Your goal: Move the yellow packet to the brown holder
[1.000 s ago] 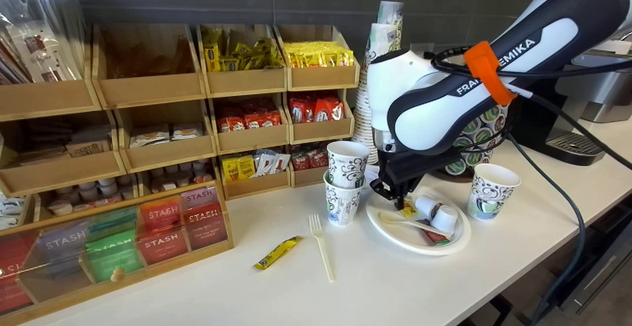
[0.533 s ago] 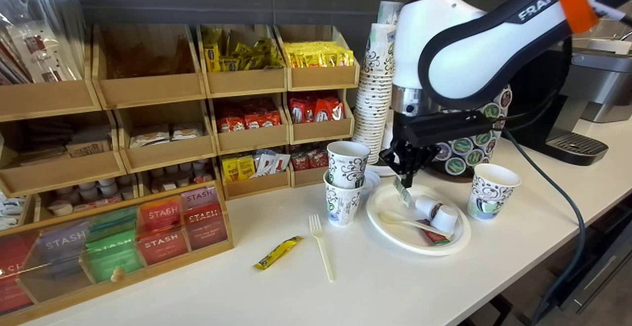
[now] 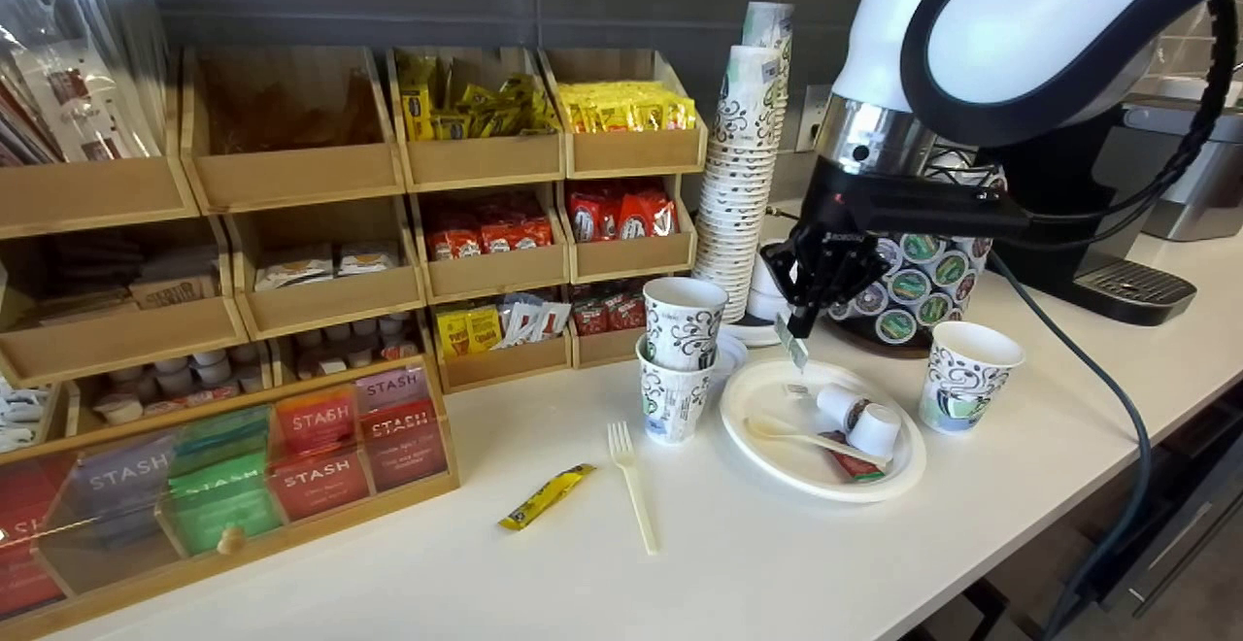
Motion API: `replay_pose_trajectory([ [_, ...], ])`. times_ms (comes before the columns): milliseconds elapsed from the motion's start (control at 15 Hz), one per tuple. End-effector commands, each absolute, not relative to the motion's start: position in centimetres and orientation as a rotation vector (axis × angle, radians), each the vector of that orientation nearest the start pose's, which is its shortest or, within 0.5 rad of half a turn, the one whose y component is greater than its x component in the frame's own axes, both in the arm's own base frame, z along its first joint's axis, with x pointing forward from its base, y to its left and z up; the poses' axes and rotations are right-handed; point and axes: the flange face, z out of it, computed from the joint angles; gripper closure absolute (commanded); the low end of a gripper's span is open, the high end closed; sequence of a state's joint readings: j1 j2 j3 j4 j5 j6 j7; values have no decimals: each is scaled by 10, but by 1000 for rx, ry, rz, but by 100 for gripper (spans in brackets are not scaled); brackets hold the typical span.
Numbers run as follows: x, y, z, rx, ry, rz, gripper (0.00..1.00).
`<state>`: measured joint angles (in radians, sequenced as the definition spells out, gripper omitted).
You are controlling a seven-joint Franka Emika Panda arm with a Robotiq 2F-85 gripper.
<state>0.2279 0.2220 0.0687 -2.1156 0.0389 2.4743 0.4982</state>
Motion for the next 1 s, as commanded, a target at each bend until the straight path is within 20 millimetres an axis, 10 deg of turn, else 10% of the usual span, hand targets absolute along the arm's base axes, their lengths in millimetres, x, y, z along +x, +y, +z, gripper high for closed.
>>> replay_pose_trajectory([
  [0, 543, 165, 340, -2914, 390, -335, 100],
  [933, 521, 178, 399, -2604, 325, -959, 100],
])
